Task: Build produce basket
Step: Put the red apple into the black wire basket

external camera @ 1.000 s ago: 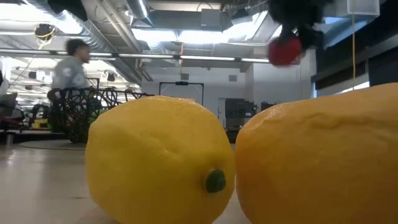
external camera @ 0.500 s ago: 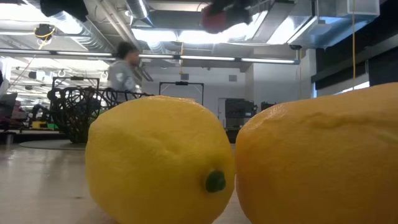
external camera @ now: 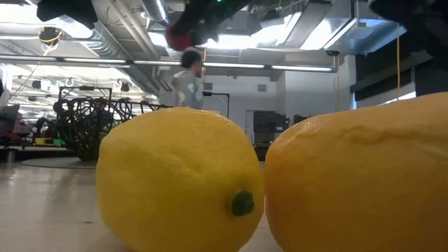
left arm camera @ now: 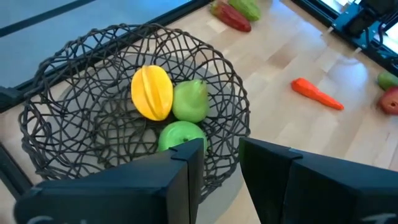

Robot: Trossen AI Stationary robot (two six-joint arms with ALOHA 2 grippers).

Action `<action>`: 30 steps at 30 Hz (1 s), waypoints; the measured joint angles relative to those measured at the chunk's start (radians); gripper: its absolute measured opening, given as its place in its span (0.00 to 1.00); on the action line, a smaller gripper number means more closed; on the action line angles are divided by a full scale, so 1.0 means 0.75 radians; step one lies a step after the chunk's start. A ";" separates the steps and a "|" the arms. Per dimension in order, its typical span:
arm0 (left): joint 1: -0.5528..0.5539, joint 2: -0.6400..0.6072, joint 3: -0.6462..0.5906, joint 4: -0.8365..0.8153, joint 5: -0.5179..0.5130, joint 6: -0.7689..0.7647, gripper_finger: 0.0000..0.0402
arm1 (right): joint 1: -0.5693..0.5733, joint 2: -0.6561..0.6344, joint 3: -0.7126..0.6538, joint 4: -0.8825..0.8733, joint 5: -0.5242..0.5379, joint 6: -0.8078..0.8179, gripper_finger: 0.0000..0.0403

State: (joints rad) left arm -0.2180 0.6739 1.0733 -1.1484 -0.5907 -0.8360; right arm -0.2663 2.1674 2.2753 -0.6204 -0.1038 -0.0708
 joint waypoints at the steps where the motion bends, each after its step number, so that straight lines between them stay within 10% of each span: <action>1: 0.000 0.000 0.000 0.000 0.001 0.000 0.23 | -0.001 0.038 0.029 0.032 -0.019 -0.005 0.66; 30: 0.000 0.000 -0.001 -0.004 -0.039 -0.002 0.23 | -0.004 0.640 0.092 0.655 -0.190 -0.124 0.68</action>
State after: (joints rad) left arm -0.2180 0.6739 1.0729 -1.1515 -0.6197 -0.8375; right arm -0.2690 2.6471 2.3444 -0.1294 -0.2462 -0.1641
